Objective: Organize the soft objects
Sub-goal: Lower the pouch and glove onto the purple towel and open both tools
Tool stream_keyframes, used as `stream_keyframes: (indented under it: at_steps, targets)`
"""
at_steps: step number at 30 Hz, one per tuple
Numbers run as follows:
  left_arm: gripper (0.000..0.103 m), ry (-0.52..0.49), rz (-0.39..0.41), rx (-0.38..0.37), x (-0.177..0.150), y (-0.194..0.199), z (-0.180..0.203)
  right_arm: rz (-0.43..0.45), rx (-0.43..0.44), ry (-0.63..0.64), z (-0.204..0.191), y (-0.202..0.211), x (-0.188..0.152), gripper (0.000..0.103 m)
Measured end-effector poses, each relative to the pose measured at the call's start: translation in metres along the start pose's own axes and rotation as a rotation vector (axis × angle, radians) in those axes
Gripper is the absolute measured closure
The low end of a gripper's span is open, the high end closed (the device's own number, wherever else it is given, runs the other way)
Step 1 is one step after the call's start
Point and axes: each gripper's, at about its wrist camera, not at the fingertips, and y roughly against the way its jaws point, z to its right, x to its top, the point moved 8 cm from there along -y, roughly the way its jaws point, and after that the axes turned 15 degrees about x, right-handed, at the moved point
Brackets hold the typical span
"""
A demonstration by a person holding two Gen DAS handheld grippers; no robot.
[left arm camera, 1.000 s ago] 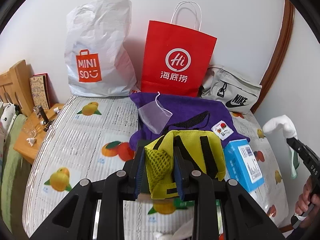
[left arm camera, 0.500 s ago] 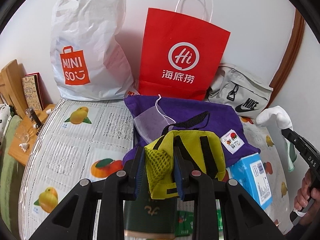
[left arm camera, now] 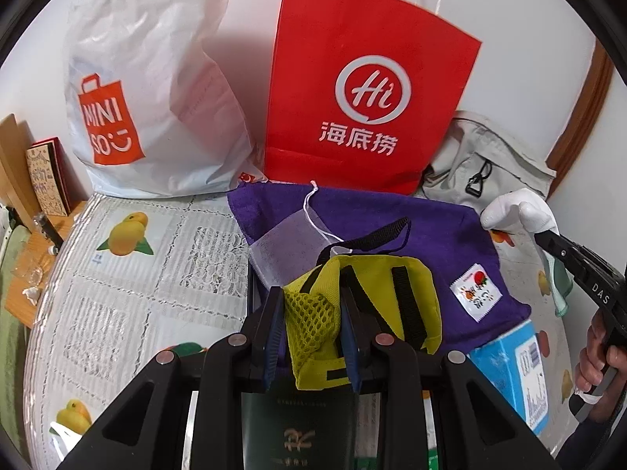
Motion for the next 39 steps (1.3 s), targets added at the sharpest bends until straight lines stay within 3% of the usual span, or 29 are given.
stream_keyframes:
  at_steps: [18, 27, 30, 32, 34, 36, 39]
  targets:
    - [0.077, -0.052, -0.109, 0.0, 0.004, -0.057, 0.017, -0.187, -0.011, 0.019, 0.034, -0.083, -0.014, 0.093]
    - [0.074, -0.049, -0.151, 0.001, -0.002, -0.073, 0.019, -0.276, -0.024, -0.012, 0.046, -0.101, -0.026, 0.091]
    - [0.074, -0.051, -0.158, 0.009, -0.003, -0.075, 0.018, -0.283, -0.023, -0.004, 0.045, -0.102, -0.027, 0.083]
    - [0.073, -0.055, -0.164, 0.011, -0.003, -0.075, 0.018, -0.276, -0.019, 0.002, 0.043, -0.1, -0.026, 0.068]
    - [0.067, -0.055, -0.163, 0.026, -0.002, -0.075, 0.016, -0.255, -0.028, 0.018, 0.041, -0.094, -0.024, 0.046]
    - [0.056, -0.056, -0.157, 0.038, -0.001, -0.074, 0.015, -0.239, -0.033, 0.032, 0.039, -0.087, -0.022, 0.041]
    - [0.055, -0.048, -0.144, 0.044, -0.001, -0.064, 0.009, -0.22, -0.048, 0.044, 0.033, -0.075, -0.022, 0.041]
